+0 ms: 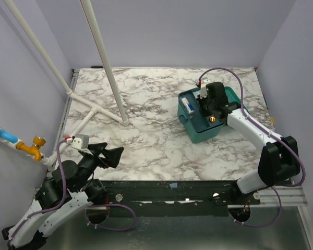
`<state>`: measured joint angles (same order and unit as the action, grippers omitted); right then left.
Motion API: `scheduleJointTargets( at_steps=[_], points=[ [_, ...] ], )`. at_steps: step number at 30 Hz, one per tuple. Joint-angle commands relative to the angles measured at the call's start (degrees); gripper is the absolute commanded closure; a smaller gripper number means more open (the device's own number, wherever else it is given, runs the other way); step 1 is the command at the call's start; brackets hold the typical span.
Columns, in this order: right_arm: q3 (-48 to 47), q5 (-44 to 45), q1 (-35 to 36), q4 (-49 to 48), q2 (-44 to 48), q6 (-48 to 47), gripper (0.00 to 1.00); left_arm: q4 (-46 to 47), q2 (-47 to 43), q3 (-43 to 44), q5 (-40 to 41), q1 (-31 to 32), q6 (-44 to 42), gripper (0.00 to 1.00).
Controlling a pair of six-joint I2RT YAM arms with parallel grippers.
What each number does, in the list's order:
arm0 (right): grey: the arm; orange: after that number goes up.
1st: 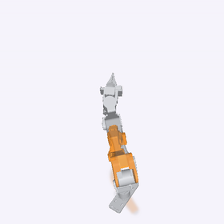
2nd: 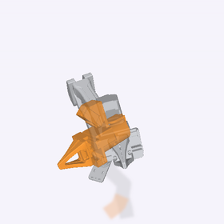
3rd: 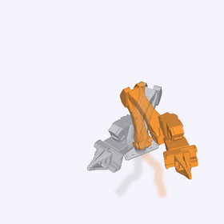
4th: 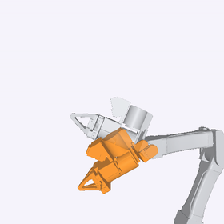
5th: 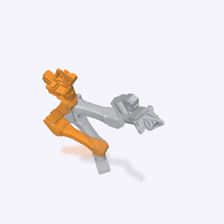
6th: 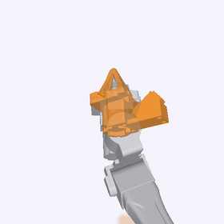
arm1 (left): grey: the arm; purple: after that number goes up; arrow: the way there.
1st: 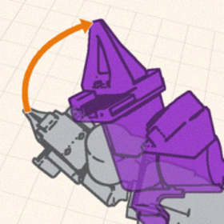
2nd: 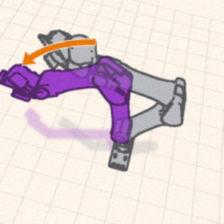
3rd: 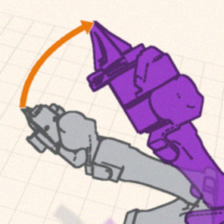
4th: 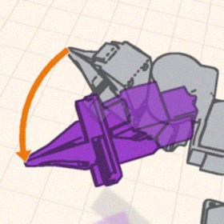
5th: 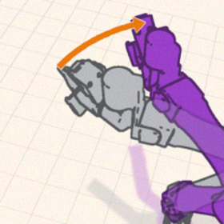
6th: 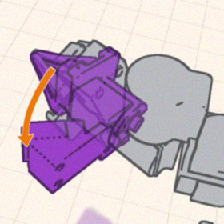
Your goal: Organize the medicine kit
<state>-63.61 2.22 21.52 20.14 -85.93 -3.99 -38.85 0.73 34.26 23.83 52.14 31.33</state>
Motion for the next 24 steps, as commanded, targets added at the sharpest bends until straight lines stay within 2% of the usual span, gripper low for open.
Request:
scheduleJointTargets(
  at_steps=[1, 20, 24],
  points=[
    [-0.44, -0.94, 0.01, 2.57, 1.98, 0.12, 0.99, 0.51, -2.43, -0.36, 0.33, -0.11, -0.31, 0.04],
    [-0.36, -1.78, 0.01, 7.55, 3.1, -0.47, 0.99, 0.74, -2.48, -0.36, -0.03, -0.11, -0.35, 0.04],
    [1.61, -4.94, -0.06, 7.02, 2.21, -0.05, 0.99, 0.62, -2.66, -0.39, -0.02, -0.09, -0.31, 0.04]
  ],
)
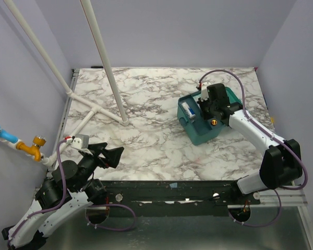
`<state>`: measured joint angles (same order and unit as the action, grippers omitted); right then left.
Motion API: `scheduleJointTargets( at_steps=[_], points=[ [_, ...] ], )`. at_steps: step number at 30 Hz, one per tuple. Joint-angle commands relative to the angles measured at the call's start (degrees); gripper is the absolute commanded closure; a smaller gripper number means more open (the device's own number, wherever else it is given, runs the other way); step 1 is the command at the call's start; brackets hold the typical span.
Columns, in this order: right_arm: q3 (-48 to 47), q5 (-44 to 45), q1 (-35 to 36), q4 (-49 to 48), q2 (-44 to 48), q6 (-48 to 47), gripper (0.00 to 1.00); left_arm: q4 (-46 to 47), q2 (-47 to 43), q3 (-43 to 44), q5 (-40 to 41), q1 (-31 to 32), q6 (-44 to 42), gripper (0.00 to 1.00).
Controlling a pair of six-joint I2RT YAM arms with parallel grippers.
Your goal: Organize the medicine kit
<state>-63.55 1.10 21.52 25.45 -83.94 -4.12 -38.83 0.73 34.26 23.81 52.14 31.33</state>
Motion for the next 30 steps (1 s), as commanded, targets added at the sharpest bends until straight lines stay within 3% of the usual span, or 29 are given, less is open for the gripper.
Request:
scheduleJointTargets(
  at_steps=[1, 12, 30],
  points=[
    [1.88, -4.25, -0.03, 1.71, -0.02, 0.01, 0.99, 0.6, -2.8, -0.34, 0.0, -0.11, -0.31, 0.04],
    [5.97, -12.53, 2.6, 0.39, 0.28, -2.91, 0.99, 0.61, -3.0, -0.41, -0.17, -0.11, -0.22, 0.04],
    [10.37, -22.83, 17.37, 2.85, 5.9, -25.81, 0.99, 0.71, -1.66, -0.42, -0.85, -0.11, -0.39, 0.04]
  ],
)
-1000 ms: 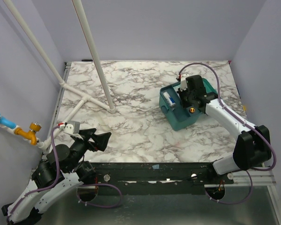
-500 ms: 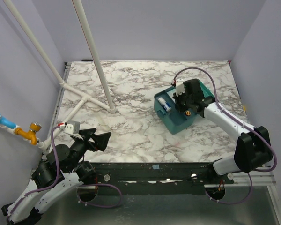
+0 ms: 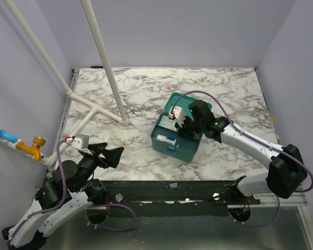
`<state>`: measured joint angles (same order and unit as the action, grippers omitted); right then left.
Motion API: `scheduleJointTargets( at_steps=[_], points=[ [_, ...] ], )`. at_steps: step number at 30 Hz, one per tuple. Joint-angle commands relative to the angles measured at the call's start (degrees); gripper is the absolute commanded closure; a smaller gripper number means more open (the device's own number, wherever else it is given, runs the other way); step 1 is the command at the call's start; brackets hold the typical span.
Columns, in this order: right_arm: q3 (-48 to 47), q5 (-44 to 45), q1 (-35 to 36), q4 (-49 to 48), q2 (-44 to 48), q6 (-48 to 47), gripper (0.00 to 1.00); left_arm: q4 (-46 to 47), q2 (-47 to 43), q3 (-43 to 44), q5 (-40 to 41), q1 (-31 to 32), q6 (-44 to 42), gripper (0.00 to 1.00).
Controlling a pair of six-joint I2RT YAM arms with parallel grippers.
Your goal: Organize the medicine kit
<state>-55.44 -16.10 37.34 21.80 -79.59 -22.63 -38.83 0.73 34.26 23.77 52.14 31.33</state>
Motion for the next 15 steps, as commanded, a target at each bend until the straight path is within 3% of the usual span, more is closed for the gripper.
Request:
scheduleJointTargets(
  at_steps=[1, 5, 9, 15],
  points=[
    [2.29, -6.31, 1.57, 6.79, 2.08, -8.38, 0.98, 0.75, -1.54, -0.42, -0.84, -0.06, -0.47, 0.04],
    [1.96, -9.37, 1.77, 9.04, 3.55, -14.71, 0.94, 0.77, -1.24, -0.42, -1.13, -0.08, -0.55, 0.04],
    [-0.02, -10.87, 1.8, 10.64, 4.22, -17.45, 0.75, 0.86, -1.25, -0.38, -1.42, -0.11, -0.66, 0.03],
    [-5.94, -4.86, 1.8, 13.18, 5.45, -16.41, 0.63, 0.88, 0.14, -0.41, -1.36, -0.06, -0.68, 0.04]
  ],
)
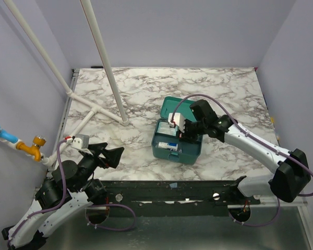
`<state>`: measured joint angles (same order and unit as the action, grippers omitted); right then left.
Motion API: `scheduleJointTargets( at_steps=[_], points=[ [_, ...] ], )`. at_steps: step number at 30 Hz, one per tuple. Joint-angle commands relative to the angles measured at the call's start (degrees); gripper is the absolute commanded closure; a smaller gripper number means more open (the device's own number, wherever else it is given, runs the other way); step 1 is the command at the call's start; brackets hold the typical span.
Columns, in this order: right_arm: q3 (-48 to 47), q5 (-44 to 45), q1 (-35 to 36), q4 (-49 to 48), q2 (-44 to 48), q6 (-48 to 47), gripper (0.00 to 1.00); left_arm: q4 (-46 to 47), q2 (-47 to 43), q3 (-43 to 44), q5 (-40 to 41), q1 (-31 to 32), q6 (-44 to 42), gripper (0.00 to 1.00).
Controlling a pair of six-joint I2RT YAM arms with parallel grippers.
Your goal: Organize the medicine kit
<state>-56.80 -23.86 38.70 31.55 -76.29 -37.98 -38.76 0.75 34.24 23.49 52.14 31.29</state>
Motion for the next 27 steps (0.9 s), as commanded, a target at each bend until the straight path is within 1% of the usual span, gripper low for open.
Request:
scheduleJointTargets(
  at_steps=[1, 4, 6, 7, 9, 11, 13, 15, 17, 19, 21, 23, 27],
  points=[
    [-5.32, 4.7, 0.5, 3.56, 2.62, -0.14, 0.62, 0.84, 0.06, -0.44, -1.09, -0.11, -0.7, 0.04],
    [-7.28, 10.69, 0.48, 3.79, 5.02, 1.47, 0.61, 0.97, 0.01, -0.43, -1.3, -0.11, -0.89, 0.03],
    [-7.99, 13.78, 0.48, 3.25, 7.05, 2.86, 0.57, 1.1, 0.01, -0.49, -1.59, -0.1, -1.01, 0.03],
    [-8.27, 16.68, 0.42, 2.53, 7.88, 4.35, 0.54, 1.14, -0.03, -0.47, -1.67, -0.11, -1.04, 0.03],
    [-8.48, 23.11, 0.31, -0.15, 9.16, 8.59, 0.49, 1.23, 0.0, -0.51, -1.82, -0.15, -1.14, 0.03],
    [-8.68, 28.89, -0.11, -2.62, 9.89, 12.34, 0.47, 1.23, 0.03, -0.55, -1.86, -0.15, -1.14, 0.03],
    [-8.85, 33.78, -0.3, -5.05, 10.0, 16.77, 0.46, 1.32, 0.01, -0.55, -1.95, -0.06, -1.23, 0.03],
    [-9.24, 41.44, -0.59, -7.18, 9.08, 23.2, 0.46, 1.24, 0.03, -0.49, -1.97, -0.04, -1.21, 0.03],
    [-9.96, 46.74, -1.86, -7.64, 7.64, 27.78, 0.46, 1.23, -0.08, -0.51, -1.95, -0.11, -1.14, 0.03],
    [-10.31, 49.11, -3.76, -8.07, 6.11, 31.44, 0.5, 1.26, -0.12, -0.49, -1.97, -0.11, -1.14, 0.03],
    [-10.51, 50.13, -6.2, -8.32, 5.13, 35.35, 0.57, 1.25, -0.16, -0.49, -2.02, -0.11, -1.14, 0.03],
    [-10.36, 51.24, -9.18, -8.43, 4.2, 40.71, 0.69, 1.32, 0.03, -0.62, -2.1, -0.11, -1.19, 0.03],
    [-8.4, 50.73, -15.05, -9.96, 2.87, 46.55, 0.88, 1.28, 1.88, -0.1, -3.73, -0.11, -1.84, 0.03]
  ],
)
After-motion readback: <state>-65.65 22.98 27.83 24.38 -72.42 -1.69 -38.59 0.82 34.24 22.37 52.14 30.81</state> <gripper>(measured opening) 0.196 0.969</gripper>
